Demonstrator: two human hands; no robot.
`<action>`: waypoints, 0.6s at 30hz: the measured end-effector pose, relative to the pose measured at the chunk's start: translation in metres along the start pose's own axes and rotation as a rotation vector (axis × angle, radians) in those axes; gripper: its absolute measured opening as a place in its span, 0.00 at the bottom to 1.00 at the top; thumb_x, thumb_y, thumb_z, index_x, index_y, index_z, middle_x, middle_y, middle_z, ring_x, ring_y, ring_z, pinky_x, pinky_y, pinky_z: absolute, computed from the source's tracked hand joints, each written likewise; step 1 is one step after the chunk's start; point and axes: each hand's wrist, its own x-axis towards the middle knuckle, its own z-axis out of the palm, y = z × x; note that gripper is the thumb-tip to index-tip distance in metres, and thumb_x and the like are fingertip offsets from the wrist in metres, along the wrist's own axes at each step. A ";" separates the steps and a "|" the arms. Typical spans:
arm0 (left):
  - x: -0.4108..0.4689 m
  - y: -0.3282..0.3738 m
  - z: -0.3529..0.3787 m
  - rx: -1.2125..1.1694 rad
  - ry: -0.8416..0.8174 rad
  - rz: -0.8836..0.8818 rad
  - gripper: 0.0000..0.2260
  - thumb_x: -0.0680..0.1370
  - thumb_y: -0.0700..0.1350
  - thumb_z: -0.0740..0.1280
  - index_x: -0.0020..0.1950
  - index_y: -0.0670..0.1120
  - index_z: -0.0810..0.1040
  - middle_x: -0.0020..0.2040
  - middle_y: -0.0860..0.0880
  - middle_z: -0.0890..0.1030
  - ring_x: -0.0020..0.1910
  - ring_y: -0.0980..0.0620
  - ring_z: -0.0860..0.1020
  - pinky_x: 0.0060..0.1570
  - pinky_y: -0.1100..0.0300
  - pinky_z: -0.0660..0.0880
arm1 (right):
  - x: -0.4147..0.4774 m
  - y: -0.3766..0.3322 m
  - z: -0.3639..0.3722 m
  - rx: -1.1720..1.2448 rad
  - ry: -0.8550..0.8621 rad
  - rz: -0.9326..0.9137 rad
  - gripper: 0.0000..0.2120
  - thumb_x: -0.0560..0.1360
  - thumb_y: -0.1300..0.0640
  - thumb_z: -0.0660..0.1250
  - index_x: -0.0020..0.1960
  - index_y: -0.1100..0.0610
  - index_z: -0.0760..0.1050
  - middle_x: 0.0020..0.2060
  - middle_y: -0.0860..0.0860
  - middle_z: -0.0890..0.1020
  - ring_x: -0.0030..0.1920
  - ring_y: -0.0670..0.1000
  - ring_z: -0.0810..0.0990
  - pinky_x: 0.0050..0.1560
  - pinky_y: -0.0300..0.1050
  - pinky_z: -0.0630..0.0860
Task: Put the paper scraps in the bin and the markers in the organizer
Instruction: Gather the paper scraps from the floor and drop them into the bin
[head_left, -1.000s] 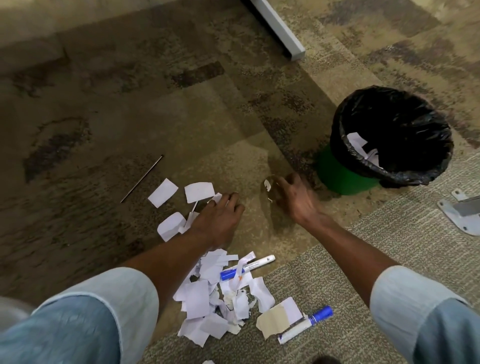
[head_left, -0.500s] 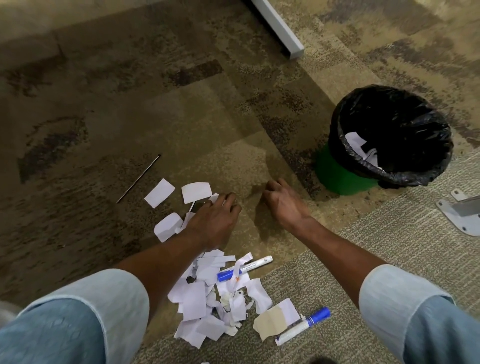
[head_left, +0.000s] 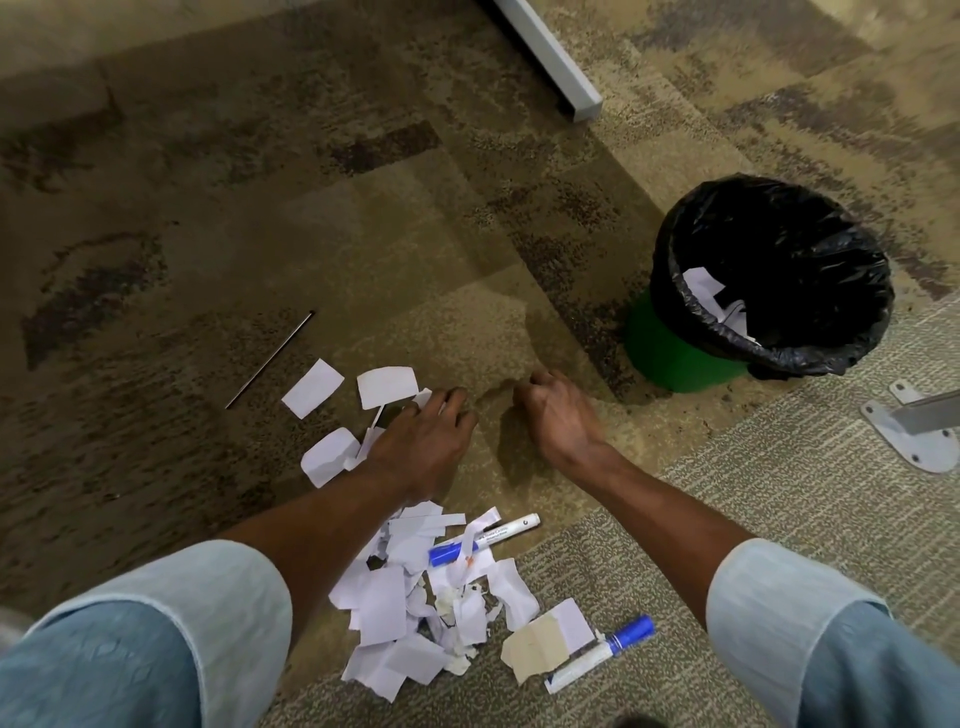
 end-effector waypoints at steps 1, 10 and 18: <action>0.000 0.000 0.000 -0.004 0.002 -0.003 0.43 0.71 0.48 0.80 0.80 0.45 0.60 0.82 0.40 0.58 0.80 0.38 0.61 0.73 0.45 0.69 | -0.001 0.001 -0.003 0.033 0.018 0.017 0.05 0.79 0.63 0.66 0.52 0.58 0.80 0.49 0.55 0.79 0.52 0.57 0.79 0.41 0.45 0.64; 0.004 0.000 0.006 0.019 0.030 -0.008 0.43 0.68 0.48 0.81 0.79 0.45 0.64 0.79 0.40 0.65 0.76 0.40 0.67 0.66 0.46 0.75 | 0.001 0.018 -0.143 0.308 0.628 0.096 0.06 0.77 0.64 0.70 0.51 0.58 0.84 0.47 0.52 0.85 0.43 0.50 0.84 0.43 0.41 0.83; 0.001 -0.003 0.004 0.013 -0.006 0.020 0.42 0.65 0.48 0.81 0.75 0.44 0.66 0.77 0.39 0.65 0.74 0.39 0.68 0.63 0.45 0.77 | 0.009 0.106 -0.234 0.213 0.653 0.462 0.10 0.74 0.56 0.68 0.52 0.49 0.85 0.44 0.47 0.87 0.44 0.48 0.86 0.48 0.43 0.82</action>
